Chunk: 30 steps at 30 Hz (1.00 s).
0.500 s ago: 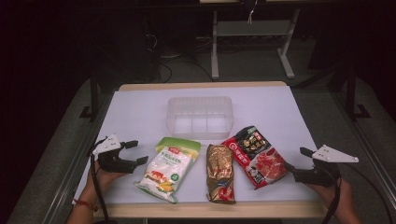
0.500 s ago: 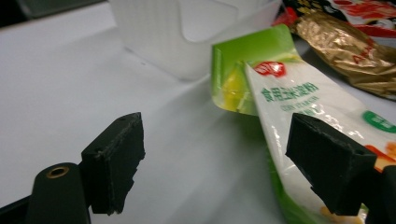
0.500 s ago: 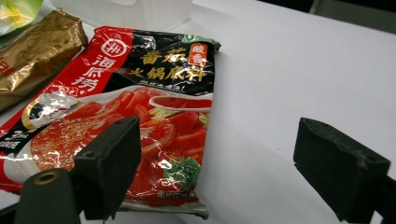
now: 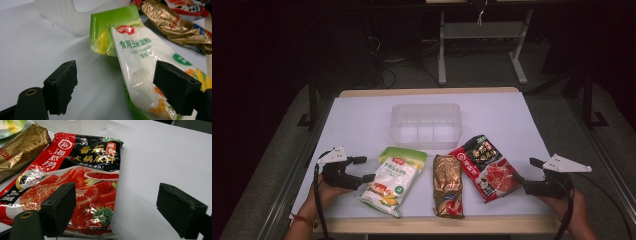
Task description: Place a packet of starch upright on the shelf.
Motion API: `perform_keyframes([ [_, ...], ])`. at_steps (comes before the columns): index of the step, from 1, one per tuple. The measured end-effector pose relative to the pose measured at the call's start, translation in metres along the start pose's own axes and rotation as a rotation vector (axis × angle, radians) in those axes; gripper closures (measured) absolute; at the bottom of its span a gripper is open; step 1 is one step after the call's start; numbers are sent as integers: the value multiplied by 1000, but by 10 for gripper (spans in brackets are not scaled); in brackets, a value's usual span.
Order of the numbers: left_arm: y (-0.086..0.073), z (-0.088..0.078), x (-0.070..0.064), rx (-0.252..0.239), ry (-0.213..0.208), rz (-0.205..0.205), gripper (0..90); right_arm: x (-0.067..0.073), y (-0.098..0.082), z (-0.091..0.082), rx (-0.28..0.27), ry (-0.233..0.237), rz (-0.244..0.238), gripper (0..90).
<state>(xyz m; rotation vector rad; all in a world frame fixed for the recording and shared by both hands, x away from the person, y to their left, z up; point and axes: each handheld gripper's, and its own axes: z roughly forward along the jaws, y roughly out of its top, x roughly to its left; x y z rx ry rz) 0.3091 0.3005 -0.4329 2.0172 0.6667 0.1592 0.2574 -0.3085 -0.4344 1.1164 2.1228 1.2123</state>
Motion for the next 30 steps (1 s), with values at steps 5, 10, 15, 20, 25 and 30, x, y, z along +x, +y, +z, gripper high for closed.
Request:
perform_keyframes([
  [5, 7, 9, 4, 32, -27, -19, 197, -2, 0, 2, 0, 8, 8, 177],
  [10, 16, 14, 12, 63, -83, -61, 196, 0, 0, 1, 3, 0, 0, 178],
  [15, 24, 29, 18, 139, -105, -70, 190, 1, 0, 1, 5, 5, 0, 191],
  [20, 28, 44, 23, 193, -125, -93, 181, 1, -1, 2, 12, 10, -8, 191],
  [25, 34, 62, 24, 224, -168, -105, 169, 1, -1, 2, 12, 10, -9, 195],
  [30, 39, 80, 16, 259, -253, -106, 168, 2, -1, 3, 12, 18, -12, 196],
])
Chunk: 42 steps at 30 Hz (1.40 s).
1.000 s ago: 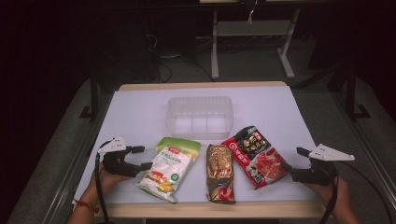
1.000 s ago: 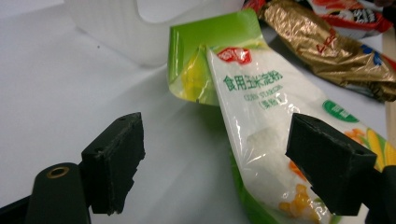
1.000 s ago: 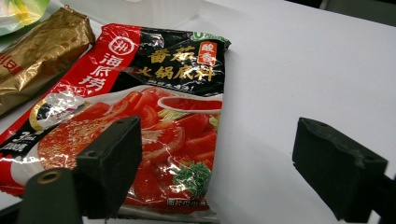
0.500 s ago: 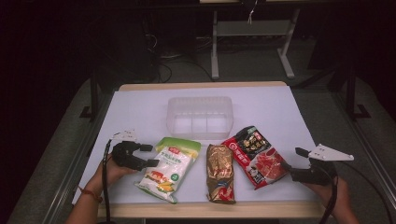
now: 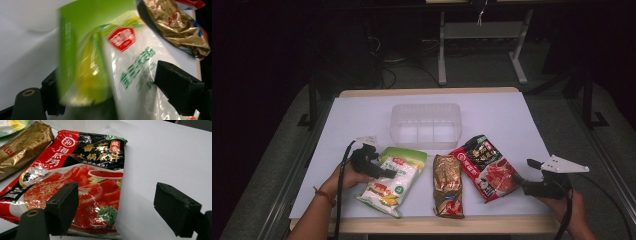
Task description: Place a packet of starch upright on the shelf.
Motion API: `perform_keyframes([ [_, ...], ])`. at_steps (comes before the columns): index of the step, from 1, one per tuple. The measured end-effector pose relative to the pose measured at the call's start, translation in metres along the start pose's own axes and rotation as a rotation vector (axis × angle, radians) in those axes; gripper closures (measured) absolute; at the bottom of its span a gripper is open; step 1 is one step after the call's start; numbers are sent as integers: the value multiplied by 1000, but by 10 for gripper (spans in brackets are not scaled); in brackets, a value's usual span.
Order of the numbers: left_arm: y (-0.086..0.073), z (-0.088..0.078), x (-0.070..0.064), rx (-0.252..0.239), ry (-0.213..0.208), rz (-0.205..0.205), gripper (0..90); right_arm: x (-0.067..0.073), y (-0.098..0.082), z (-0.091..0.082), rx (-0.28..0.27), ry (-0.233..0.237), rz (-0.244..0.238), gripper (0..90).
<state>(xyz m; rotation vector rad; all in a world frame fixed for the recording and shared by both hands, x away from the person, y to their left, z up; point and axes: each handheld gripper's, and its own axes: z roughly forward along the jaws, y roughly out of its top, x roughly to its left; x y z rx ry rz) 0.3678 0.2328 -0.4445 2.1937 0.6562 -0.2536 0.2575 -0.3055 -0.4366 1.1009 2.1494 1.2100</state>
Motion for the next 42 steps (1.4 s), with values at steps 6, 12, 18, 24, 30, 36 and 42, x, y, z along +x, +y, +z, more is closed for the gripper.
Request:
perform_keyframes([
  [6, 6, 8, 0, 51, -42, -10, 132, 1, -1, 2, 7, 9, -2, 201],
  [12, 5, 15, -6, 73, -145, -10, 452, 2, -1, 3, 16, 17, -8, 212],
  [18, 7, 15, -9, 77, -141, -8, 559, 3, -1, 6, 32, 22, -19, 222],
  [24, 7, 12, -12, 51, -132, 15, 661, 2, -2, 7, 33, 22, -14, 224],
  [30, 5, 4, -24, -5, -63, 54, 757, 2, -2, 6, 33, 17, -17, 227],
  [36, 5, -19, -37, -131, 76, 52, 782, 2, -1, 5, 32, 13, -25, 231],
  [42, 9, -44, -53, -243, 168, 67, 799, 1, 0, 3, 26, 8, -26, 245],
])
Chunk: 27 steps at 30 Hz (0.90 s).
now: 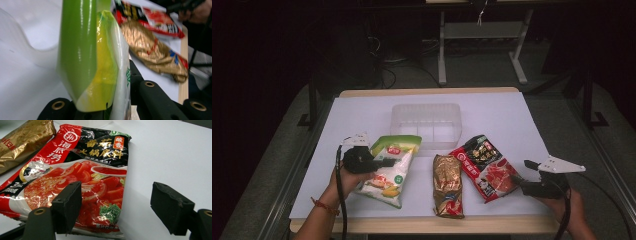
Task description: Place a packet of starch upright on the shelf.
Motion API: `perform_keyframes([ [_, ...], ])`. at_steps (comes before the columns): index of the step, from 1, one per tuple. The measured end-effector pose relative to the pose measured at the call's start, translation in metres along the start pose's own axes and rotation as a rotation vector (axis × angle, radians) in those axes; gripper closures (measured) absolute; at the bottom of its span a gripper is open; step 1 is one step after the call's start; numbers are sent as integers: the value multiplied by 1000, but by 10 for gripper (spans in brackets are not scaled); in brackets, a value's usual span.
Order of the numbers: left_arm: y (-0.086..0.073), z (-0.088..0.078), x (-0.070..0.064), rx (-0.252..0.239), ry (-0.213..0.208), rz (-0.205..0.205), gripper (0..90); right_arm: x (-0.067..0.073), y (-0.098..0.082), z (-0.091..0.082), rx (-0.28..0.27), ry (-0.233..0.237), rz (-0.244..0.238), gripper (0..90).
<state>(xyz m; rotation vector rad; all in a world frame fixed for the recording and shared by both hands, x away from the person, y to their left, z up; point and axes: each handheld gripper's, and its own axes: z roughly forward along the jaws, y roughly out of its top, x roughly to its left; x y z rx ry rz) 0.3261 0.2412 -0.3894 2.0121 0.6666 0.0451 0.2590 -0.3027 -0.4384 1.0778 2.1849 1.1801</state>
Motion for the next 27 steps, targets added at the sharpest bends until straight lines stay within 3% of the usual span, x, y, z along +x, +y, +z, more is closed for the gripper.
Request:
perform_keyframes([
  [8, 9, -20, -10, -90, 57, 22, 810, 0, 1, 0, -2, -3, -1, 246],
  [12, 9, -26, -9, -131, 106, 2, 811, -1, 2, 1, -7, -7, 5, 246],
  [14, 8, -29, -7, -160, 100, -12, 811, -2, 2, 2, -7, -10, 6, 246],
  [15, 8, -31, -7, -187, 123, -28, 812, -2, 2, 2, -8, -10, 8, 246],
  [20, 6, -31, -7, -241, 148, -51, 812, -3, 3, 4, -5, -11, 13, 246],
  [22, 6, -33, -9, -260, 166, -35, 812, -3, 3, 4, -5, -12, 13, 246],
  [27, 5, -37, -10, -312, 157, -57, 812, -3, 5, 5, -12, -12, 10, 246],
])
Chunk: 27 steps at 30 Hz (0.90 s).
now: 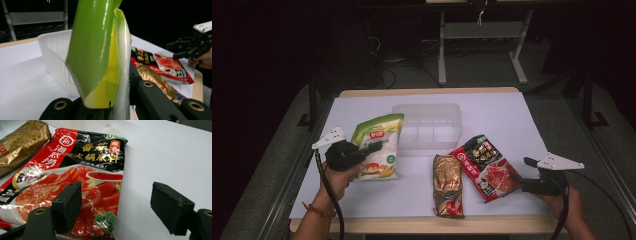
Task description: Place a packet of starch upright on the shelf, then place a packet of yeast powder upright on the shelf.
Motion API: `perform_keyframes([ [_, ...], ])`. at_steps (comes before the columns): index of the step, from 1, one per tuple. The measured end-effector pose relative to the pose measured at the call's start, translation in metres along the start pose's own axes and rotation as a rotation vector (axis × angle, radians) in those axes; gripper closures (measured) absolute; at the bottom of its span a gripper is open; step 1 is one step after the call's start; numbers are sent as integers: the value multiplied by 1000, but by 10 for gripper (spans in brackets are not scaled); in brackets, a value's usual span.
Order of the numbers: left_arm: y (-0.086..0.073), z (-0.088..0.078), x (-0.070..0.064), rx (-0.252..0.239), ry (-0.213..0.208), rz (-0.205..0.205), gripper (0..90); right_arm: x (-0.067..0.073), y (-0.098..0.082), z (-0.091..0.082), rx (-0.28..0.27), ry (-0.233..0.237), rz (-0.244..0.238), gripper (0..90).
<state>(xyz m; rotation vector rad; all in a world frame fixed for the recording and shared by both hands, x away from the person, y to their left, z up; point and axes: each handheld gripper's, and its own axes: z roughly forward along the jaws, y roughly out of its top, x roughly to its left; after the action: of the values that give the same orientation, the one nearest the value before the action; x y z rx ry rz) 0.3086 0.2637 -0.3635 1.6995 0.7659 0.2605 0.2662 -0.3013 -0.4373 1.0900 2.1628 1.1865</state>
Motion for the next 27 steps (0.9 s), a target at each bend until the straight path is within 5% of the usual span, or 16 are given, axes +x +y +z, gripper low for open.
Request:
perform_keyframes([
  [27, 7, -5, -15, -85, 36, 1, 814, 0, 1, 3, -15, -11, 0, 251],
])
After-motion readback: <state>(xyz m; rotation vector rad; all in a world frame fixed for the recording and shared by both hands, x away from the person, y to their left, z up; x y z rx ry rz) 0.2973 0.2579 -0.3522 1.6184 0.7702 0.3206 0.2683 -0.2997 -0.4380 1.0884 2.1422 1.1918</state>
